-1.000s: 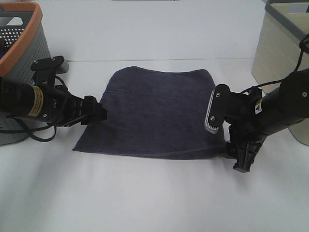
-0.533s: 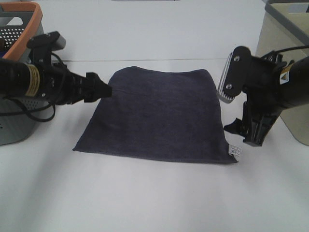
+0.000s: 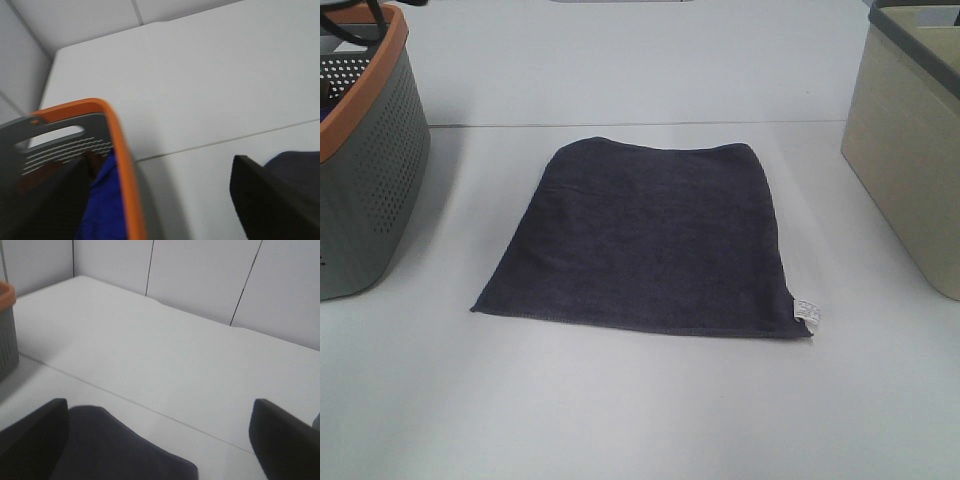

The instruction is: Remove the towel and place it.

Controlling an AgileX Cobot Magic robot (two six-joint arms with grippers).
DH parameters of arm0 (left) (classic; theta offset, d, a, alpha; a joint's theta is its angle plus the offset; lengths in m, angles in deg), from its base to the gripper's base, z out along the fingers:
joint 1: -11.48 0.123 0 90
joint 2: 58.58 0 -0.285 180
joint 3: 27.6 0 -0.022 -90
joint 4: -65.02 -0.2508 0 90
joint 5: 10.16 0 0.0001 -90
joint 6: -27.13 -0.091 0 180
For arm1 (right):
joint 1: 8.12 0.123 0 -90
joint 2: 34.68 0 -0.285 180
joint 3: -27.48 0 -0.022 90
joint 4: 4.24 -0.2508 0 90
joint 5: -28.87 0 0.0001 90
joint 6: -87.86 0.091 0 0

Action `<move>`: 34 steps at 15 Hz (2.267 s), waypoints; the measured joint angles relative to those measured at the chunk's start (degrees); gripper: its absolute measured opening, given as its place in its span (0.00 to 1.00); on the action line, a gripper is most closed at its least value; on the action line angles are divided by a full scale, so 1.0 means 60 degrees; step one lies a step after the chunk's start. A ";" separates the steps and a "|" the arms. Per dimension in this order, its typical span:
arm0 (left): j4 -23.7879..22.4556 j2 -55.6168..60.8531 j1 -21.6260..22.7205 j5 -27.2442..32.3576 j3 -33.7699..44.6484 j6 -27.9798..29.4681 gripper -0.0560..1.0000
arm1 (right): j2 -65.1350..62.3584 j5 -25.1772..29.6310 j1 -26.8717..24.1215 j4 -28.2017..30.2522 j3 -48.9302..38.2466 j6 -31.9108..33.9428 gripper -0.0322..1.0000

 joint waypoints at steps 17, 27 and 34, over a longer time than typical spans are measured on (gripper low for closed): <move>1.0036 0.2922 0.2311 0.6961 -0.1194 -0.8537 0.75 | 0.0430 1.2223 -0.0010 0.3552 0.5071 0.4450 0.91; 0.9989 1.1240 0.2311 0.5462 0.6045 -0.7964 0.75 | -0.4937 1.0409 -0.0010 0.3409 -0.1528 0.4450 0.89; 1.0199 1.4849 0.2311 0.6007 0.7219 -0.8241 0.75 | -0.8843 0.9941 -0.0010 0.3132 -0.4068 0.4345 0.88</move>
